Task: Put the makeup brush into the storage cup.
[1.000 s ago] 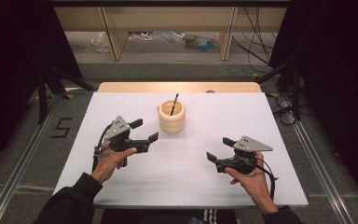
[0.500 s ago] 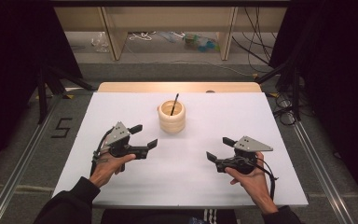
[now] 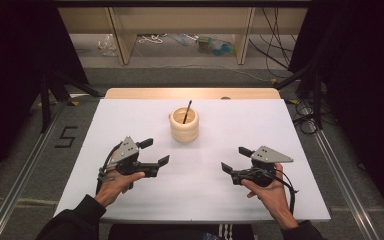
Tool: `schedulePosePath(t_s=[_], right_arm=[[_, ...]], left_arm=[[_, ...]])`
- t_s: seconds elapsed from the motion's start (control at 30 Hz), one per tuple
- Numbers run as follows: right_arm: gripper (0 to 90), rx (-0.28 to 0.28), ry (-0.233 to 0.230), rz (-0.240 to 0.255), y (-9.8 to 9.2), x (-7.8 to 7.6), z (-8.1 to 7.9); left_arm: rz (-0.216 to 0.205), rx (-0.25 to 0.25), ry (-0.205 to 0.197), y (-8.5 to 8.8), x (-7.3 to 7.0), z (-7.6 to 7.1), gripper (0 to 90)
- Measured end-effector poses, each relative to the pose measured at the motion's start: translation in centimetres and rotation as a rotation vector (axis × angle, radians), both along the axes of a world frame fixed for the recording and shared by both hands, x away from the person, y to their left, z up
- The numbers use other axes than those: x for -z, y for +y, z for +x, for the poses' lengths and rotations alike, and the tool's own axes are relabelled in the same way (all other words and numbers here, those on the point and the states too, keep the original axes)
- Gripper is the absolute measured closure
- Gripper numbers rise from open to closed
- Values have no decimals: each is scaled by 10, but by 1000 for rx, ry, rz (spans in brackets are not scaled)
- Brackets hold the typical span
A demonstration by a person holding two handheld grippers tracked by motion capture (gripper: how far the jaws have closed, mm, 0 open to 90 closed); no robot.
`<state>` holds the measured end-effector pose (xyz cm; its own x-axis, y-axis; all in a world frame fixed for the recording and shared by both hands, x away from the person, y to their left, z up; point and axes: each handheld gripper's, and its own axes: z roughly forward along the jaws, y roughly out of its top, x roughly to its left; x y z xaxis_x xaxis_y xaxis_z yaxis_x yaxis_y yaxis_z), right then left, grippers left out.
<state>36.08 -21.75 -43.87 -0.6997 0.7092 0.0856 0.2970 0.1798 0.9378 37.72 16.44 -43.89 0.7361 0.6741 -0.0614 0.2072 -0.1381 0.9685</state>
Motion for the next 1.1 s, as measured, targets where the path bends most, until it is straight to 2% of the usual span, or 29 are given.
schedulePosePath(t_s=[0.03, 0.07, 0.13, 0.17, 0.2, 0.3, 0.33, 0.37, 0.43, 0.47, 0.57, 0.6, 0.67, 0.7, 0.77, 0.83, 0.87, 0.9, 1.1], right_arm=[[155, 1, -1, 2, 0, 0, 0], [156, 6, -24, -5, -1, 0, 1], [155, -1, 2, 7, 0, 0, 0], [156, 3, -19, 0, 0, 0, 0], [155, -2, -1, 8, 0, 0, -1], [156, 4, -2, -4, -1, -2, -1], [155, 5, -19, -9, -1, -2, 0], [155, 4, -1, -6, -1, -2, -2], [155, 0, 0, 3, 0, -1, -2], [155, 1, -21, 1, -1, -1, -1], [155, -8, 3, 3, 0, -1, -2], [155, -7, -17, -7, -1, -2, -1], [155, -5, -23, 1, 0, -2, -1], [155, -4, -2, -1, 1, -2, -3], [154, -4, -12, -12, -1, -2, -3], [154, -5, -10, -8, -1, -2, -3], [154, -7, 9, -3, -1, -2, -5], [154, -10, 2, 20, 0, -1, -4], [154, -5, 15, 23, 0, -1, -8]], left_arm=[[7, 3, -5, 1, 0, 0, 157], [1, -1, 1, 1, 0, -1, 157], [4, 2, 1, 2, 1, -2, 157], [3, 1, 4, 2, 1, -3, 157], [-3, -2, 6, 3, 1, -4, 157], [5, 1, 2, 4, 2, -5, 156], [0, -1, 10, 4, 2, -5, 157], [4, 2, 10, 5, 3, -6, 157], [4, 1, 17, 4, 4, -7, 157], [7, 3, 19, 4, 4, -7, 157], [12, 10, 17, 3, 4, -9, 157], [9, 8, 21, 3, 5, -9, 157], [11, 9, 19, 3, 5, -11, 157], [7, 9, 19, 3, 5, -11, 157], [12, 20, 7, 4, 5, -12, 157], [12, 20, 7, 4, 5, -13, 157], [5, 12, 16, 4, 5, -14, 157], [4, 12, 17, 4, 6, -14, 157], [2, 11, 17, 5, 5, -15, 157]])
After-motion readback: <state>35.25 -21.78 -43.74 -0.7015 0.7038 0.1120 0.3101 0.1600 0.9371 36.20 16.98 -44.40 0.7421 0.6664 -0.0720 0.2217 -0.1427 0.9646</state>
